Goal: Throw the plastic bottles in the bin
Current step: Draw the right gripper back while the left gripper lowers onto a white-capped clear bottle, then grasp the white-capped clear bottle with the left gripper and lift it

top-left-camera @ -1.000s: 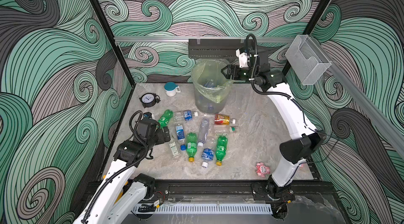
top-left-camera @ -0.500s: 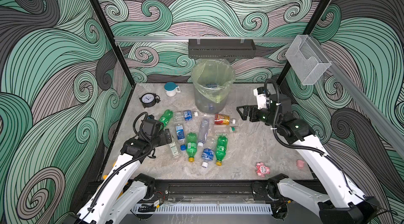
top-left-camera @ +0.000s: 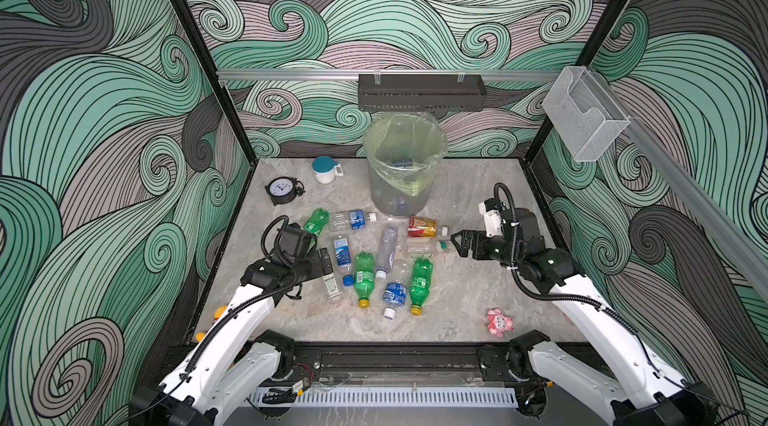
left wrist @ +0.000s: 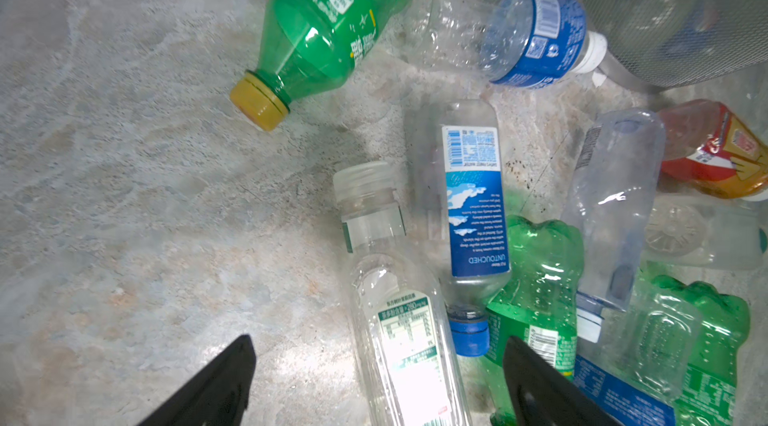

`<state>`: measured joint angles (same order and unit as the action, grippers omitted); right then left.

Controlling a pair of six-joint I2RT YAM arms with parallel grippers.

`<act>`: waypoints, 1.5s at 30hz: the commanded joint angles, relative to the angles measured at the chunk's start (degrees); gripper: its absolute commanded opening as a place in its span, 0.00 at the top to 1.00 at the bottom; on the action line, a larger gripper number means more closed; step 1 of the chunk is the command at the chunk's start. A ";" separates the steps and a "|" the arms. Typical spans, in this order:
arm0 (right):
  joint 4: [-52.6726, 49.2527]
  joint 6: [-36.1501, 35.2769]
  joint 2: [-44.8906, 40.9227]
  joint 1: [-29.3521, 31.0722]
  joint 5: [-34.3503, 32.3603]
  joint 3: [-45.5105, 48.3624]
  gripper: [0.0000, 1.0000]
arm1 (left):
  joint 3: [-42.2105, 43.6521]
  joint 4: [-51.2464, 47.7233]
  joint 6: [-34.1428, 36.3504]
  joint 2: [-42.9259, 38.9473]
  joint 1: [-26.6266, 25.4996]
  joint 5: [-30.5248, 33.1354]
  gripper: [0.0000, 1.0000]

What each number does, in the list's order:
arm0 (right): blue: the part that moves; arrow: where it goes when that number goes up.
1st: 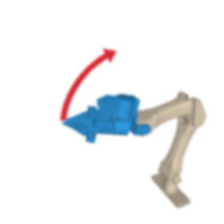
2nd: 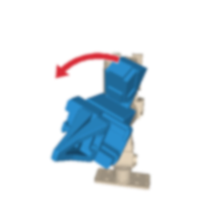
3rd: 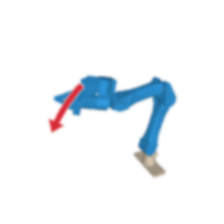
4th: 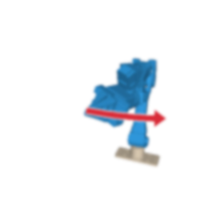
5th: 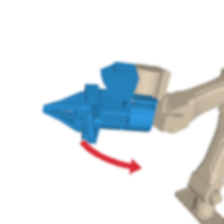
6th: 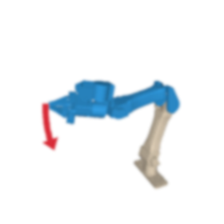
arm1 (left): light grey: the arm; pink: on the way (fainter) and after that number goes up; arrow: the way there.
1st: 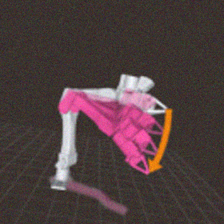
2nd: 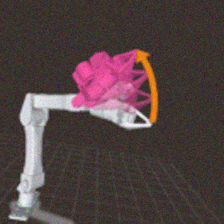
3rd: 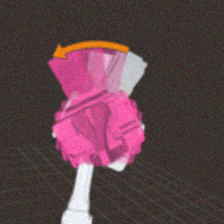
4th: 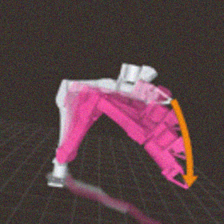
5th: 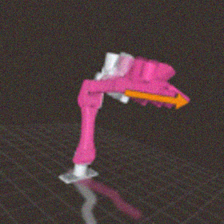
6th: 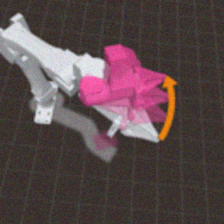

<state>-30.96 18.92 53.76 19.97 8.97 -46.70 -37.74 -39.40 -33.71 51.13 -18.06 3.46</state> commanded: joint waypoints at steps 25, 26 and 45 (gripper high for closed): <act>2.11 3.22 3.00 -0.15 -0.10 4.16 0.01 | 6.10 11.36 -4.78 14.63 -0.57 -5.44 0.16; 2.01 3.17 3.10 -0.10 -0.17 4.16 0.01 | 6.02 11.36 -4.91 14.86 -0.57 -5.64 0.18; -0.41 2.56 3.59 -0.09 -2.04 4.22 0.02 | 3.31 4.75 -7.06 9.16 -0.57 -1.52 0.62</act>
<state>-30.61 21.50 57.63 19.97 7.88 -42.61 -31.81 -30.68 -39.94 63.24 -18.41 -0.82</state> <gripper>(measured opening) 0.982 0.476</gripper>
